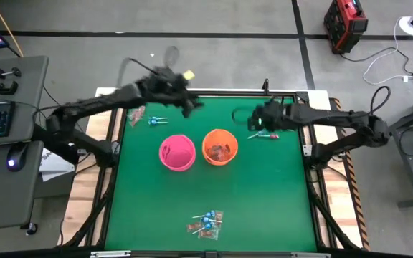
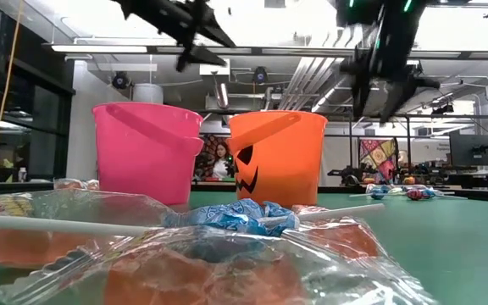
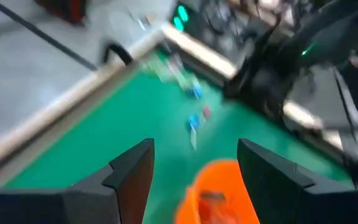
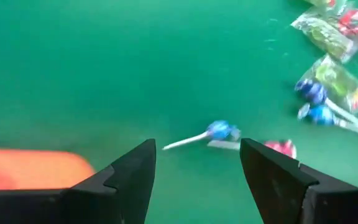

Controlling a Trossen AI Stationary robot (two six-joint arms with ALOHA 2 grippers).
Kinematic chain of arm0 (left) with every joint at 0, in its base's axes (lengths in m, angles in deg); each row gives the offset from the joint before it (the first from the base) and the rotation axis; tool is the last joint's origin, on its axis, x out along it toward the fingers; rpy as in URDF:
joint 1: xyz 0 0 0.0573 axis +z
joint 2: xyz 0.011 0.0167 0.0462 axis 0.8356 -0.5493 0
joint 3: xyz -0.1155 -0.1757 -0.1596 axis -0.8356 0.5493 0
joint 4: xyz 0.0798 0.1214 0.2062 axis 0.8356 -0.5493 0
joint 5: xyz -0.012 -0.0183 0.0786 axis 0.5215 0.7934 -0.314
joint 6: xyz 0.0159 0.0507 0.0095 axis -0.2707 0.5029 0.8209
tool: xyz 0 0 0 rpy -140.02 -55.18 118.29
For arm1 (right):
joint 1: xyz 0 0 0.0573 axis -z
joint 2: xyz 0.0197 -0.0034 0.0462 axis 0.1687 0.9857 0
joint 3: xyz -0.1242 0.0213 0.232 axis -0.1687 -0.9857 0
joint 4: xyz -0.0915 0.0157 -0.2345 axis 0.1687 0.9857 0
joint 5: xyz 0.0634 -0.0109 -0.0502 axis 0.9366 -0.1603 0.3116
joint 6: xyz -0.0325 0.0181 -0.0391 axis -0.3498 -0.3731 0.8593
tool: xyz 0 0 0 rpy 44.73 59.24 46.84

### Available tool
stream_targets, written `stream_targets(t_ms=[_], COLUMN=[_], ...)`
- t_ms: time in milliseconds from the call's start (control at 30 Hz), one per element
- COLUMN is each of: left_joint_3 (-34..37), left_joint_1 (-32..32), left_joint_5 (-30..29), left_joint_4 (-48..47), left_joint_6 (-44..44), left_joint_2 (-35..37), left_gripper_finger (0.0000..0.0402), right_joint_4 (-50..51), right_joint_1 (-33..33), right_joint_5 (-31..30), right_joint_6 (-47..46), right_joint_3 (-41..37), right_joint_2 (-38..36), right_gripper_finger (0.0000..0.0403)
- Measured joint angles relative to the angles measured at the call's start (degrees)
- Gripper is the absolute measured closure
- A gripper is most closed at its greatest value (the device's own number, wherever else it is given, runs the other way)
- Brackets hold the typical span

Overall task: Sort candy by brand, put in halloween buckets
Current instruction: Put the green gummy into the orange bucket

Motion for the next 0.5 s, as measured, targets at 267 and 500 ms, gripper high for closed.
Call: stream_targets(t_ms=[267,500], left_joint_3=[0.00,0.00], left_joint_1=[6.52,3.56], left_joint_5=[-1.47,-9.24], left_joint_4=[0.93,1.92], left_joint_6=[-2.93,-6.89], left_joint_2=[11.58,16.03], left_gripper_finger=[0.0181,0.0181], right_joint_4=[-15.66,-14.15], right_joint_1=[30.21,43.97], right_joint_5=[12.88,13.22], right_joint_6=[25.48,36.43], right_joint_3=[-4.93,4.02], right_joint_2=[4.42,15.83], right_gripper_finger=[0.0176,0.0176])
